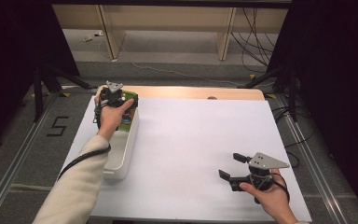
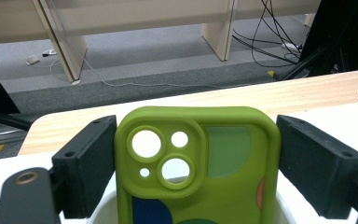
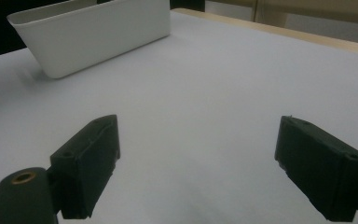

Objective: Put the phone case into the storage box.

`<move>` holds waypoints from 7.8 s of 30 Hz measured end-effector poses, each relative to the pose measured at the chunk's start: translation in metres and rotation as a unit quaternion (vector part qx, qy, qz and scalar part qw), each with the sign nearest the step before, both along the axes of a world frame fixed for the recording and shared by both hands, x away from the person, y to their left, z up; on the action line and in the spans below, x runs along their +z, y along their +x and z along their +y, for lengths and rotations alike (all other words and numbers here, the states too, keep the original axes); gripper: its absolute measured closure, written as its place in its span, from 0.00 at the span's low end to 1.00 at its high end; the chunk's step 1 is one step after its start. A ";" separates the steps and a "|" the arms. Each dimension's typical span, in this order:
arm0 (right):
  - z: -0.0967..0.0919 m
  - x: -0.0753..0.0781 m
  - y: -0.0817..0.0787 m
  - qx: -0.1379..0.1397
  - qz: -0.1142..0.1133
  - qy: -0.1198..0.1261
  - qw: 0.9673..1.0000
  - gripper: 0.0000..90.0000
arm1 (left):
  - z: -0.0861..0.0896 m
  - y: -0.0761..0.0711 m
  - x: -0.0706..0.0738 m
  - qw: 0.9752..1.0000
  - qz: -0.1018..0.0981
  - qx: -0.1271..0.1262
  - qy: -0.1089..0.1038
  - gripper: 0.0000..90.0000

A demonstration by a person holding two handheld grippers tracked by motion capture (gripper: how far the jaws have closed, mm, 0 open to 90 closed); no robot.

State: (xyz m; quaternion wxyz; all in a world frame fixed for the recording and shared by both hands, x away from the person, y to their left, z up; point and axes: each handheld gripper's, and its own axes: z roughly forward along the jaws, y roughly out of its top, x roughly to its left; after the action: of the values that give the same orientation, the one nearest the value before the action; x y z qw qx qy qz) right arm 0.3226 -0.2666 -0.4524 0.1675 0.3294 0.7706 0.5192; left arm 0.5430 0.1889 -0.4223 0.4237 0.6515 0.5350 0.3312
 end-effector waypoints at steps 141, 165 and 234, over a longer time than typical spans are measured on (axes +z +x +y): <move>0.000 0.001 0.000 -0.005 -0.003 -0.001 1.000 0.17 | 0.000 -0.065 0.025 0.998 -0.027 -0.060 -0.007 0.02; 0.000 0.001 -0.001 -0.006 -0.003 -0.001 1.000 0.17 | 0.006 -0.084 0.026 0.997 -0.021 -0.072 -0.019 0.02; 0.000 0.002 -0.001 -0.008 -0.004 0.000 1.000 0.17 | 0.002 -0.147 0.029 0.991 -0.038 -0.129 -0.011 0.03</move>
State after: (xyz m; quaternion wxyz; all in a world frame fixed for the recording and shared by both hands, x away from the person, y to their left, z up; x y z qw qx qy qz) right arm 0.3216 -0.2665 -0.4506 0.1750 0.3333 0.7674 0.5190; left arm 0.3956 0.1904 -0.3929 0.4897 0.6976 0.4338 0.2923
